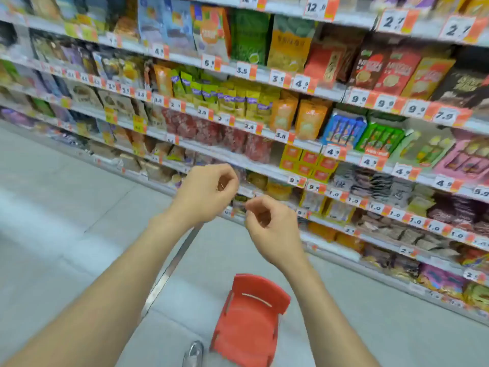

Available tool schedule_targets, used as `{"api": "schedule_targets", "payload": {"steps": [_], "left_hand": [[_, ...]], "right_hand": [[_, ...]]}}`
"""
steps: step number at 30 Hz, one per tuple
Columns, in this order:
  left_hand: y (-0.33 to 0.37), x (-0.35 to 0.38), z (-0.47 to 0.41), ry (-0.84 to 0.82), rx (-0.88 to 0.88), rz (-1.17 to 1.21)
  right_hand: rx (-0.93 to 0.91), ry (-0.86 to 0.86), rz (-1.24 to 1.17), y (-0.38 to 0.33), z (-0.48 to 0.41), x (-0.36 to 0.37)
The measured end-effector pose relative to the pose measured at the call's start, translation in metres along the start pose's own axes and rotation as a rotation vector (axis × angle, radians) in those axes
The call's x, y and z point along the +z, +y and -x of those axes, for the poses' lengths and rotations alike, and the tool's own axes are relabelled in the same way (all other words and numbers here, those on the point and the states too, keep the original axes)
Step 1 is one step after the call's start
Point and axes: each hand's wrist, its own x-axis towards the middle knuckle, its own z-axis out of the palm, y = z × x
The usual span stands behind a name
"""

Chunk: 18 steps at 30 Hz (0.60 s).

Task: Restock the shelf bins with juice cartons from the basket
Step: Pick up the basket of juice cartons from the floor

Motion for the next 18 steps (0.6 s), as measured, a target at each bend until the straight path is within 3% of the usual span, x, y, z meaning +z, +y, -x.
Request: {"api": "schedule_targets", "payload": {"steps": [5, 10, 18], "left_hand": [[-0.105, 0.003, 0.091, -0.098, -0.359, -0.019], [-0.208, -0.023, 0.172, -0.125, -0.665, 0.031], [-0.373, -0.121, 0.229, -0.075, -0.904, 0.031]], "right_hand": [[0.143, -0.329, 0.04, 0.043, 0.042, 0.1], [0.175, -0.582, 0.105, 0.041, 0.05, 0.195], [0.132, -0.872, 0.268, -0.023, -0.005, 0.389]]}}
